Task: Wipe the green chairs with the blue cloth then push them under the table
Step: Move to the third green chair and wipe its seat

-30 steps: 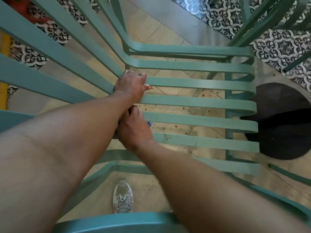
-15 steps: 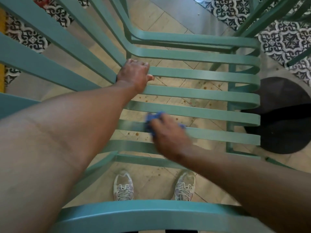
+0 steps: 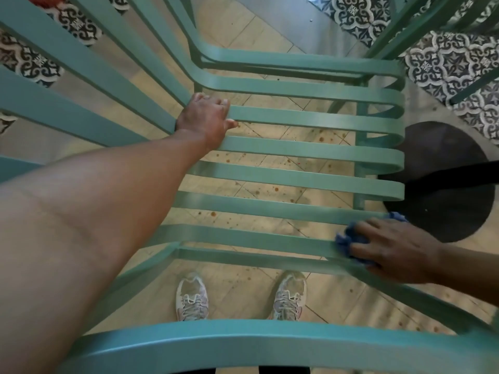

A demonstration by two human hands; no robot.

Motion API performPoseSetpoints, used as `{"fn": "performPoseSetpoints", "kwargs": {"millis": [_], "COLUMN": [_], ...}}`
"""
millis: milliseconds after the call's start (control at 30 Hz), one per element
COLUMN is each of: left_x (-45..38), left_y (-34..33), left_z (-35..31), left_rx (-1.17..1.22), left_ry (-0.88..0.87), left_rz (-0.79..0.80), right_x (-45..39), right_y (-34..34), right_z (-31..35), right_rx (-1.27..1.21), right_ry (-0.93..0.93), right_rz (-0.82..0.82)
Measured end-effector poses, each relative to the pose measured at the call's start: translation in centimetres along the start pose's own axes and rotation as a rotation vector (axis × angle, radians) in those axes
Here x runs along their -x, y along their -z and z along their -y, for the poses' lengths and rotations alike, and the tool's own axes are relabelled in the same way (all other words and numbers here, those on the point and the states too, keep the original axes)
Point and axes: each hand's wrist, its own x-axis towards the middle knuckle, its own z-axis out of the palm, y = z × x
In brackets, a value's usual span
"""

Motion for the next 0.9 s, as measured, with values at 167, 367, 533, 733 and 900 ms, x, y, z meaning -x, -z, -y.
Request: {"fn": "performPoseSetpoints", "kwargs": {"millis": [167, 367, 533, 733, 900], "left_x": [0.3, 0.3, 0.4, 0.3, 0.3], "left_y": [0.4, 0.5, 0.8, 0.4, 0.5], "left_z": [-0.4, -0.4, -0.4, -0.4, -0.5], "left_rx": [-0.001, -0.012, 0.004, 0.017, 0.003], "left_ry": [-0.003, -0.012, -0.010, 0.006, -0.012], "left_rz": [0.007, 0.005, 0.008, -0.003, -0.011], "right_x": [-17.3, -20.3, -5.1, -9.9, -25.3], "right_y": [0.5, 2.8, -0.9, -1.0, 4.1], "right_z": [9.0, 9.6, 0.9, 4.9, 11.5], "right_rx": [-0.042, -0.098, -0.190, -0.256, -0.290], "right_ry": [0.284, 0.297, -0.092, -0.273, -0.063], "right_rz": [-0.285, -0.414, -0.369, -0.448, -0.533]}}
